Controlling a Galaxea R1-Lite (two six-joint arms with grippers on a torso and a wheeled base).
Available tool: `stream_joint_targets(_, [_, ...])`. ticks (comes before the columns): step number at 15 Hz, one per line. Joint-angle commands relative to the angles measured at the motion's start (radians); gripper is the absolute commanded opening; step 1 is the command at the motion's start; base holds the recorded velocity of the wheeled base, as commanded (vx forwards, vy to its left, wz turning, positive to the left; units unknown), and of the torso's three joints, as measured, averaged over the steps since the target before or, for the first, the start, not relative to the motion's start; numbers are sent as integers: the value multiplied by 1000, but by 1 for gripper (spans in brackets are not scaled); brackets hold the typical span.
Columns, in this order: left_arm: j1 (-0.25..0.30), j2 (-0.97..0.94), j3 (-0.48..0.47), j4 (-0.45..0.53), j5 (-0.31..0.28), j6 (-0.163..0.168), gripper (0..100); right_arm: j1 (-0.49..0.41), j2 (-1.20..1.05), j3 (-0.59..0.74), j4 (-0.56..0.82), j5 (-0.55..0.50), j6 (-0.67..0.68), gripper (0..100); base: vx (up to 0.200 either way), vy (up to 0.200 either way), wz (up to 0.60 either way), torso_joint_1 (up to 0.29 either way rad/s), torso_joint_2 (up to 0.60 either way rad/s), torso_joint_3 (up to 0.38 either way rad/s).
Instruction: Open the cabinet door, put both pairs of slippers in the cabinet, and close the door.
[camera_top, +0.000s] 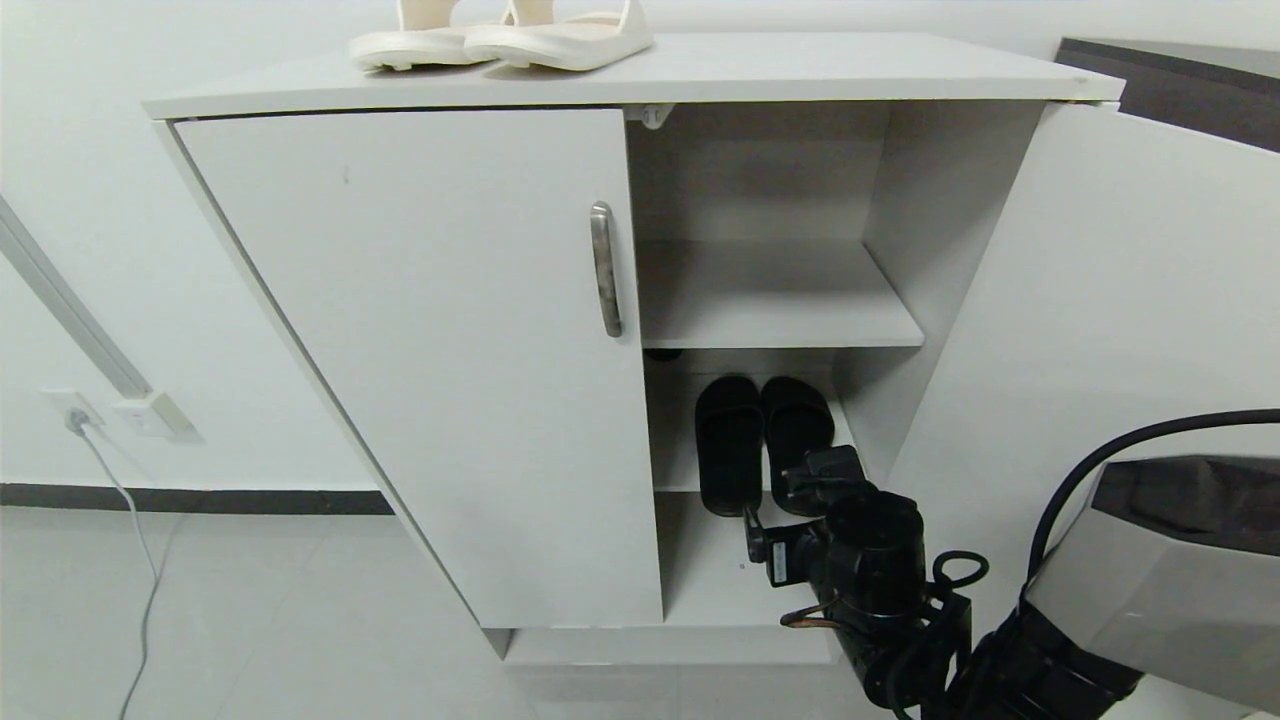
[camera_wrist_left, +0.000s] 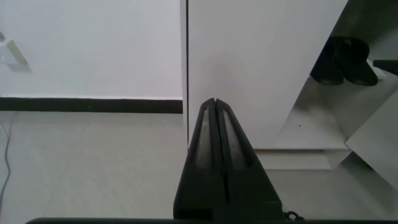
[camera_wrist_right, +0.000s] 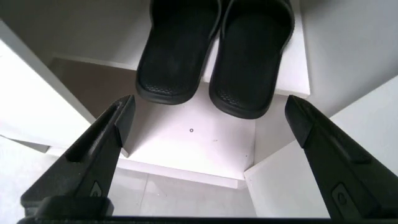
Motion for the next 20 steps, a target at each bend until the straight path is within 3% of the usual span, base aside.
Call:
stream_joint_targets(1, [0,2,0,0,-1,0,0,2,1,1,0,0,0,100,0,0,0,0,0,0])
stream_joint_targets(10, [0,2,0,0,-1,0,0,16,6,4,2,3,2,100,0,0,0,2,3,160])
stream_joint_targets(14, [0,2,0,0,-1,1,0,16,8,7,3,3,2,100,0,0,0,-1,3,44])
stream_joint_targets(16, [0,0,0,0,1,18,0,16,8,9,2,3,2,100,0,0,0,4,6,40])
stream_joint_targets(20, [0,2,0,0,-1,14,0,16,8,9,2,3,2,100,0,0,0,0,0,0])
